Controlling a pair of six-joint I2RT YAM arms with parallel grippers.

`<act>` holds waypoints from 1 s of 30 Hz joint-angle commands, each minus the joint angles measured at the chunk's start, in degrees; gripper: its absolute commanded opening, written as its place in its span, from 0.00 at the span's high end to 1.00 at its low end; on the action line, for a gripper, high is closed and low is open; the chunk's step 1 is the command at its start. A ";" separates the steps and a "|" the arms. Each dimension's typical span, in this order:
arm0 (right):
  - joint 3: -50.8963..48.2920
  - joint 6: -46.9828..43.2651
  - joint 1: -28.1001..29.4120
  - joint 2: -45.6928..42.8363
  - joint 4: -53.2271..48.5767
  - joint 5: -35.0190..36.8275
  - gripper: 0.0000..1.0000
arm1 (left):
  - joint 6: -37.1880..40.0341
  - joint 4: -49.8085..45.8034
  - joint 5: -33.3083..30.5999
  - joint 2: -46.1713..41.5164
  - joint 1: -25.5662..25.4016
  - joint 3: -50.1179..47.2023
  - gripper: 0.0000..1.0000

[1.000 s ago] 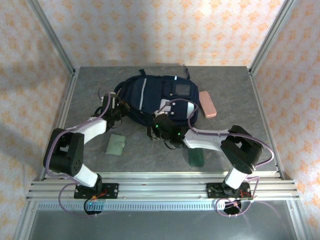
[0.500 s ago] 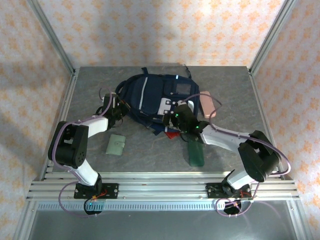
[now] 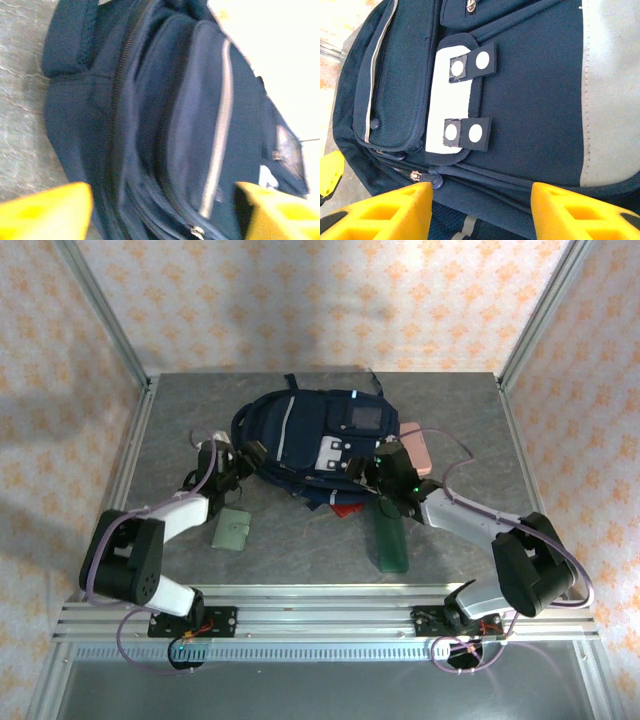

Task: Pack books, pencil case, and school supplies into a backpack

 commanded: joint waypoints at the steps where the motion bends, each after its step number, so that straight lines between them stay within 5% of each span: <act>1: -0.08 0.56 -0.35 0.93 1.90 -2.09 0.46 | 1.73 5.39 1.05 -4.85 -0.53 -2.12 0.01; 8: 3.54 -1.80 -0.35 4.26 -0.64 -4.71 0.46 | -0.79 6.13 3.05 -9.96 -0.91 -3.67 0.01; 13: 3.53 -1.21 -1.33 2.07 -4.08 -0.78 0.43 | -4.18 12.16 17.20 -6.39 -1.41 -2.95 0.01; 18: 1.67 2.24 -5.79 -2.30 -8.65 2.32 0.36 | 1.82 9.40 12.12 -8.27 -6.22 -2.63 0.02; 24: -0.83 3.03 -9.90 -4.07 -7.19 -2.12 0.43 | 9.76 -0.89 5.38 -4.37 -13.96 2.79 0.24; 30: -0.17 3.42 -10.08 -0.76 -4.15 -7.40 0.49 | 10.27 0.62 0.84 -0.25 -19.74 4.61 0.41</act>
